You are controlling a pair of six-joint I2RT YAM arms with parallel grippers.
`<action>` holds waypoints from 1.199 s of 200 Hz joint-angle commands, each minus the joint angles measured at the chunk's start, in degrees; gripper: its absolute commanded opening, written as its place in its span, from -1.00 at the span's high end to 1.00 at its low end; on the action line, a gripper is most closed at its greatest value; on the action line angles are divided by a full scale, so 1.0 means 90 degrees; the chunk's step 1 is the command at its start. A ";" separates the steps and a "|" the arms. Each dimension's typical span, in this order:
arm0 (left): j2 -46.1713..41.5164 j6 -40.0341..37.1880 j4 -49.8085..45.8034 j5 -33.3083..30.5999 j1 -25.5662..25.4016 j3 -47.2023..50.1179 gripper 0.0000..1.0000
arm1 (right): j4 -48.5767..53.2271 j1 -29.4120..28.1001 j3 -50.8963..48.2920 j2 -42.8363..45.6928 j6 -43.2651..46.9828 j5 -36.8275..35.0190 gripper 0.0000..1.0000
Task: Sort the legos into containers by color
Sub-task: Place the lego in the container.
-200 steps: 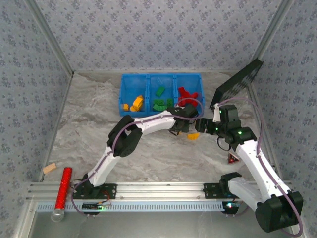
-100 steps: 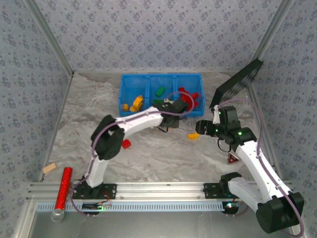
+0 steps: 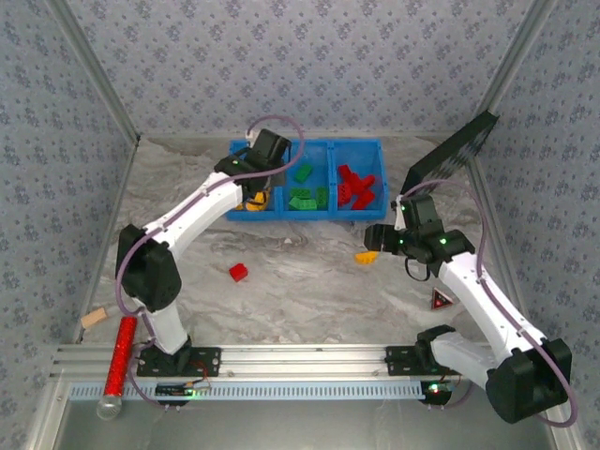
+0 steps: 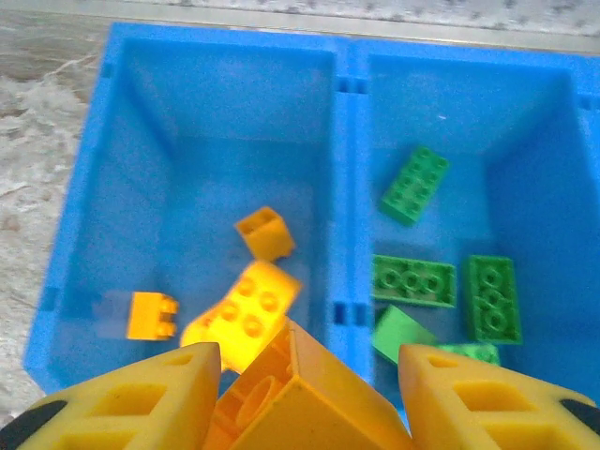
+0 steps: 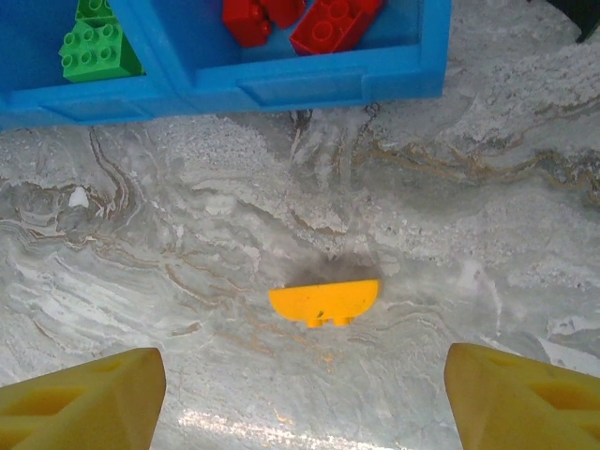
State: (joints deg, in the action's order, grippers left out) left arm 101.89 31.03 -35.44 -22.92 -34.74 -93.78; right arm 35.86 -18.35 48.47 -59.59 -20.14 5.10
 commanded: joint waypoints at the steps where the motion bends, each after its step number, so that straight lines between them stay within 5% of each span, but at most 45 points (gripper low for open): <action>1: 0.0256 -0.0251 0.0543 0.0090 0.0360 -0.0018 0.07 | 0.0204 -0.0098 0.0330 -0.0138 -0.0019 -0.0242 -0.60; 136: 0.2620 -0.0254 0.0986 0.0666 0.1321 -0.1581 0.05 | 0.0261 -0.0257 0.0805 -0.1057 0.0252 -0.0418 -0.60; 240: 0.2693 -0.0317 0.0860 0.0884 0.1360 -0.1557 -0.28 | 0.0506 -0.0283 0.0634 -0.1024 0.0058 -0.0475 -0.61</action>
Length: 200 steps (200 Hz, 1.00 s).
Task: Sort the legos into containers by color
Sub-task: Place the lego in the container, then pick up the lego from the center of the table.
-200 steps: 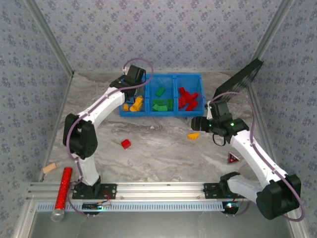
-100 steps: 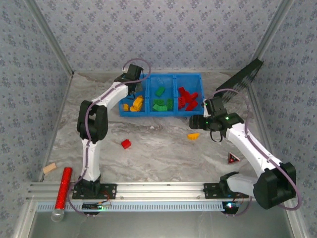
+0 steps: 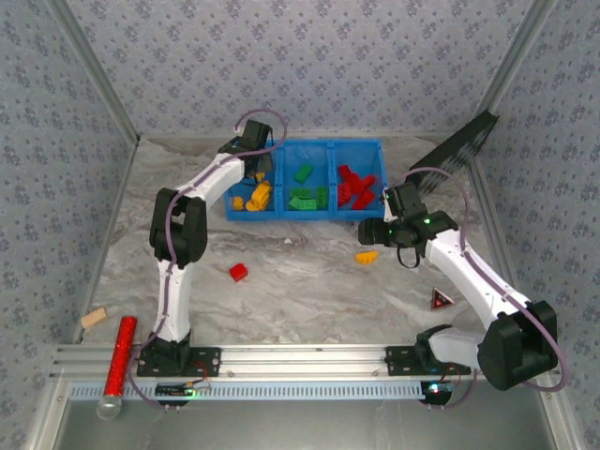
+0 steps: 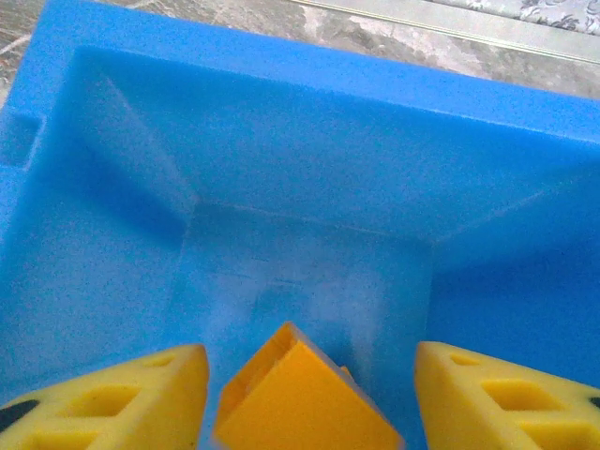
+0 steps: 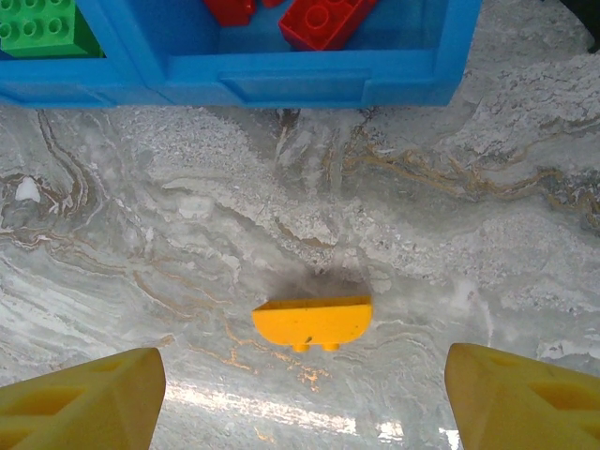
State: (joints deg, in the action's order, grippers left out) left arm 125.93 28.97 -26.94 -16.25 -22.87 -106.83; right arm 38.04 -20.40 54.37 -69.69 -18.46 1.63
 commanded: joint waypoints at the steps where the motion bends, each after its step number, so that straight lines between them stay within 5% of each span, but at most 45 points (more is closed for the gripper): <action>1: 0.0017 -0.0091 -0.0089 0.0144 0.0041 -0.0100 -0.28 | 0.0269 -0.0056 -0.0023 0.0102 -0.0133 -0.0091 -0.61; 88: -0.1055 -0.0368 0.0468 0.0513 0.0027 0.0463 -0.31 | 0.0261 -0.0058 -0.0665 0.0284 -0.0875 0.0204 -0.65; 138: -0.1760 -0.1288 -0.0374 0.0931 -0.0194 -0.0009 -0.38 | 0.0031 -0.0074 -0.0846 -0.0141 -0.1045 0.0196 -0.71; 200: -0.2897 -0.3266 -0.0200 0.1442 -0.1690 0.1298 -0.37 | 0.0473 0.0338 -0.0713 0.0566 -0.1347 -0.0292 -0.79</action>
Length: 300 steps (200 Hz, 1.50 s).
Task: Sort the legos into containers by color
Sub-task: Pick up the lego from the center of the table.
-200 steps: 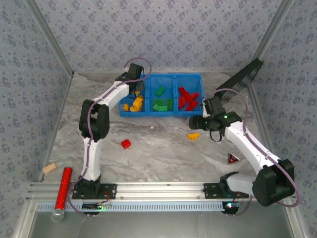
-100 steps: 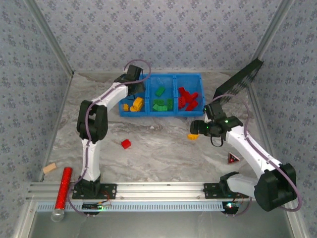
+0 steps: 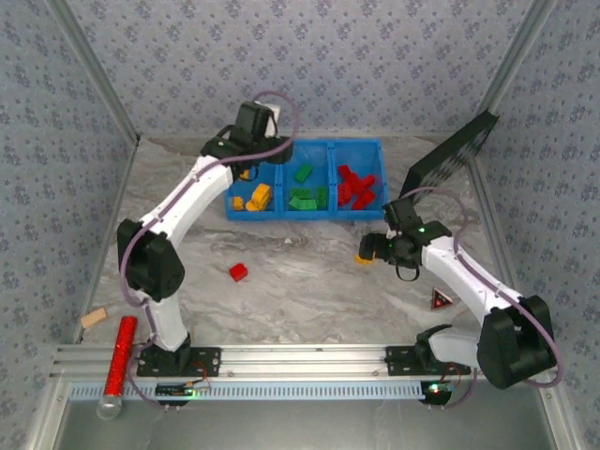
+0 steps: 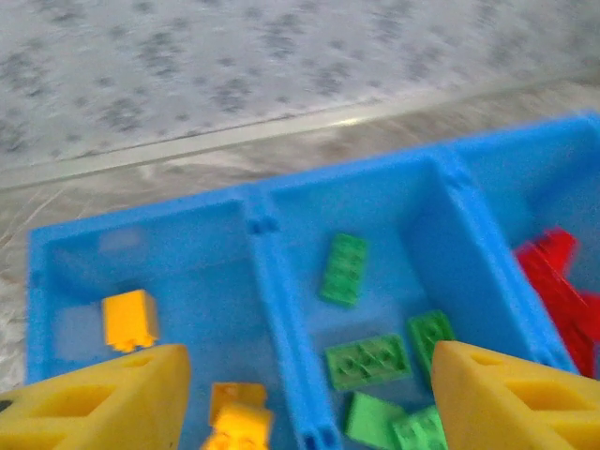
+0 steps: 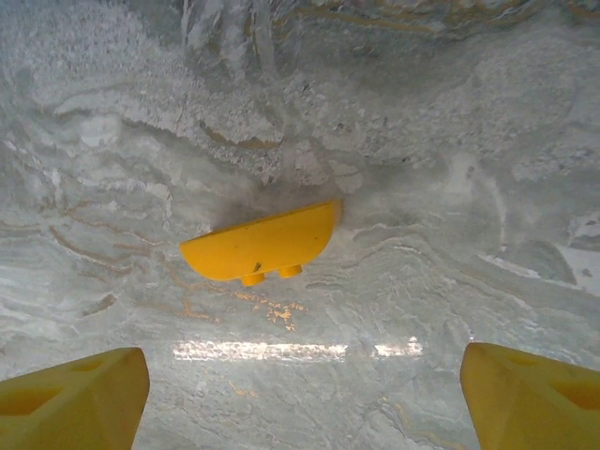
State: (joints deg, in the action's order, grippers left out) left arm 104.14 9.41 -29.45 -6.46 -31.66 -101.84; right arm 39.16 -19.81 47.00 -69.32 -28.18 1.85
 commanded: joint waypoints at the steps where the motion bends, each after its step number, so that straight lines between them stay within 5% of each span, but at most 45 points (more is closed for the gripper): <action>1: -0.0496 -0.1118 0.0109 0.0365 -0.0751 0.0796 -0.37 | 0.0362 0.0285 0.0112 0.0539 -0.0266 -0.0324 -0.79; 56: -0.1346 -0.1200 0.2668 0.1057 -0.2109 0.3504 -0.38 | 0.0494 0.1235 0.0626 0.0980 0.0165 -0.0028 -0.80; 119: -0.0451 -0.1486 0.3547 0.1207 -0.2938 0.3891 -0.39 | 0.0328 0.1707 0.0931 0.1035 0.0619 0.0373 -0.83; 231: 0.1442 -0.1700 0.3667 0.1155 -0.3561 0.2633 -0.38 | 0.0127 0.2298 0.0907 0.1032 0.1182 0.1050 -0.84; 300: 0.2475 -0.1432 0.2345 0.0519 -0.3611 0.1325 -0.19 | 0.0177 0.2569 0.0906 0.1200 0.1219 0.1238 -0.84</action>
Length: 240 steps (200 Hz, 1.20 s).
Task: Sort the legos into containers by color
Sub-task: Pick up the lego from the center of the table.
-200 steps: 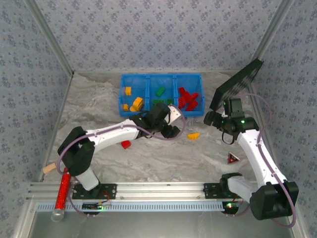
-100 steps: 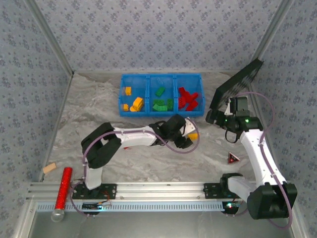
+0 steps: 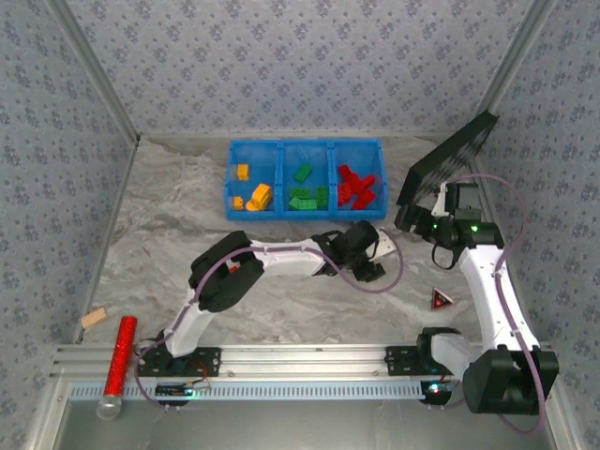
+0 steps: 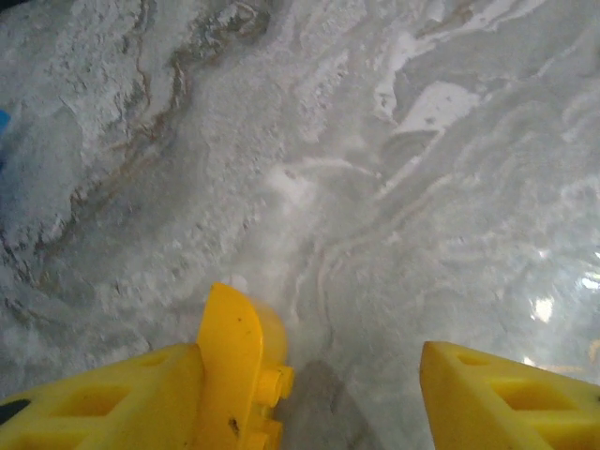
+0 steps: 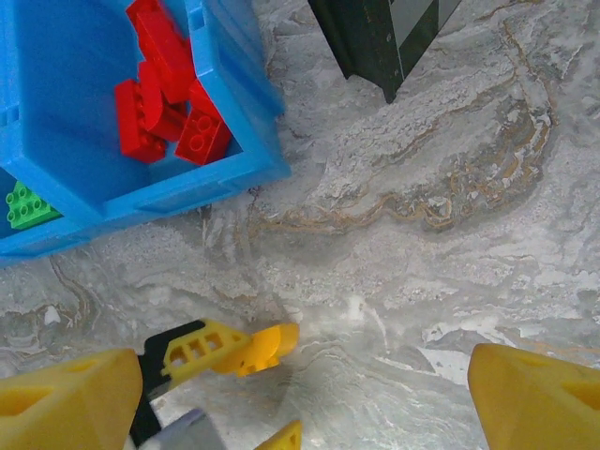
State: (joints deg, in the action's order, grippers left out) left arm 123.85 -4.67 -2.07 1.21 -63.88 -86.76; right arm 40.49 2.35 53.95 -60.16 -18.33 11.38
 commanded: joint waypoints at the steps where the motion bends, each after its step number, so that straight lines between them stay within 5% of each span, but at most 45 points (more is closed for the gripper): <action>1: 0.0293 0.0135 -0.0708 -0.0341 -0.0031 -0.0355 -0.19 | 0.0026 0.0108 0.0136 0.0187 0.0128 0.0180 -0.84; 74: 0.0660 0.0302 -0.1262 -0.0715 -0.0041 -0.0786 -0.09 | -0.0077 0.0295 0.0077 0.0269 0.0142 0.0374 -0.84; 97: 0.0752 0.0342 -0.1378 -0.0735 -0.0041 -0.0949 0.24 | -0.0085 0.0329 0.0072 0.0269 0.0142 0.0388 -0.84; 154: 0.0660 0.0489 -0.1637 -0.1044 -0.0036 -0.0962 0.65 | -0.0048 0.0354 0.0073 0.0387 0.0161 0.0343 -0.84; 240: -0.2470 0.1007 -0.1824 -0.0983 0.0920 0.1039 0.81 | -0.0262 0.0326 -0.0099 0.0406 0.0083 0.0517 -0.84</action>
State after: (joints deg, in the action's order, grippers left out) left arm 112.22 2.63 -17.10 -6.07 -59.13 -78.83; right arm 39.22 5.28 53.91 -56.40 -17.93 14.13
